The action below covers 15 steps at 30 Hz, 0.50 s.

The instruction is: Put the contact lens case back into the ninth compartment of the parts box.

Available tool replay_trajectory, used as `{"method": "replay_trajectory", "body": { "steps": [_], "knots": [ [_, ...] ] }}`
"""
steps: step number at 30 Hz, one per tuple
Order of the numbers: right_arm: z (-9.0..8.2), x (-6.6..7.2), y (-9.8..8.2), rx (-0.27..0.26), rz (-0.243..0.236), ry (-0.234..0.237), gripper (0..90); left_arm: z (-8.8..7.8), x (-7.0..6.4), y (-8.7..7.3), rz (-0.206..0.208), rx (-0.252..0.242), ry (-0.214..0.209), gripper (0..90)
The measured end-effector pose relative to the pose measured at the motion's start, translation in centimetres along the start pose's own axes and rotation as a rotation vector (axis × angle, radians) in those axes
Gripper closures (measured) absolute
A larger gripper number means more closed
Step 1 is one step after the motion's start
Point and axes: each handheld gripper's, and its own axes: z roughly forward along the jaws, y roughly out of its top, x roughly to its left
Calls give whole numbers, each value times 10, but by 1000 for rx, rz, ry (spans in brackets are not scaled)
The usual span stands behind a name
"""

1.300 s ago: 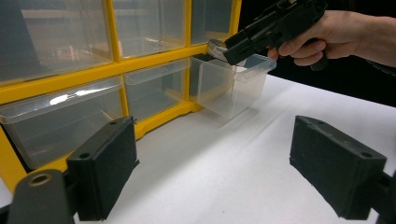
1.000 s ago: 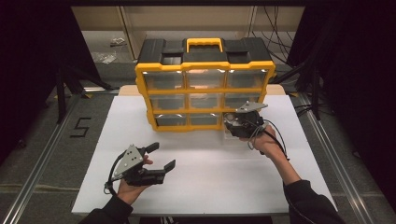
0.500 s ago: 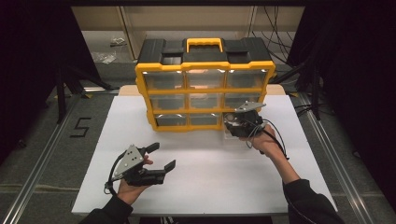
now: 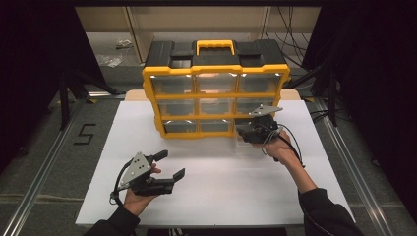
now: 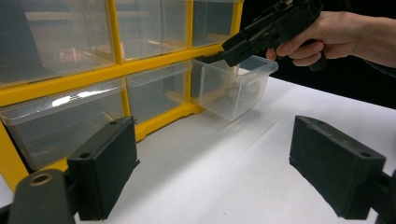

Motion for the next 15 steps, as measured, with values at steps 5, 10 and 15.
{"method": "replay_trajectory", "body": {
  "steps": [5, 10, 15],
  "knots": [
    [-7, 0, 3, -30, 10, 5, 392, 0, 0, 0, -2, -1, -1, 145],
    [-16, 1, 6, -74, 17, 38, 345, -1, 0, 0, -1, -2, -2, 145],
    [-21, 5, 7, -95, 10, 46, 320, -1, 0, 0, -1, -4, -2, 145]
  ]
}}
